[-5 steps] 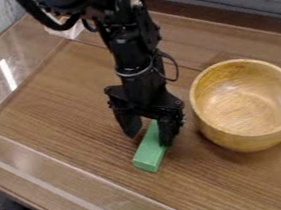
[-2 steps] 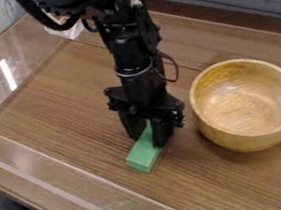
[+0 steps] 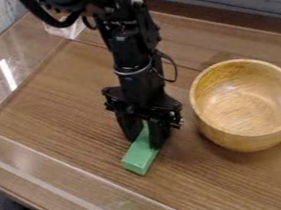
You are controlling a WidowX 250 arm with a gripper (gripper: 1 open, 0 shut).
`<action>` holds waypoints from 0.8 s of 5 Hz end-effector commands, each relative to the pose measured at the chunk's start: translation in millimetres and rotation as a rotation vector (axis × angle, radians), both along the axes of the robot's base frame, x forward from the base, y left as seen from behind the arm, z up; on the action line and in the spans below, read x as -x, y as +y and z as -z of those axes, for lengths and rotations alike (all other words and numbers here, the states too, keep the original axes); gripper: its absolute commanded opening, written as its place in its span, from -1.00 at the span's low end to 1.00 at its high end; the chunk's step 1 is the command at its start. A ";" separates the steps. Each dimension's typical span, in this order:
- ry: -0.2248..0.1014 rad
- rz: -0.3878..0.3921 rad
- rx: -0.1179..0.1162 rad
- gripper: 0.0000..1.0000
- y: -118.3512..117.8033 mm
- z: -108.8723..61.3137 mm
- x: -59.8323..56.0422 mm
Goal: Put the green block in the brown bowl
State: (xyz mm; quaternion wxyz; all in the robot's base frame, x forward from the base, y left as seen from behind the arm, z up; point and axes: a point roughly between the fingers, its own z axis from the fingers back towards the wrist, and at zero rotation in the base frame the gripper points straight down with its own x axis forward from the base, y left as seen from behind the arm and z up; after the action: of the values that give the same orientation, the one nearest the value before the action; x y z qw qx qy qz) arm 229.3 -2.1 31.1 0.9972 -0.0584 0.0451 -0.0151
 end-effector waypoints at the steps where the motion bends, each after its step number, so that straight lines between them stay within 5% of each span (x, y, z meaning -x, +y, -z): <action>1: -0.068 0.015 -0.008 -1.00 -0.7 -20.0 -12.0; 4: -0.063 0.030 -0.013 -1.00 -0.6 -30.7 -12.3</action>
State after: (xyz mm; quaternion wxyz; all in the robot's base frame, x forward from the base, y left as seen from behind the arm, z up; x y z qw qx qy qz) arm 229.3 -1.9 44.5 0.9968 -0.0551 0.0526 -0.0245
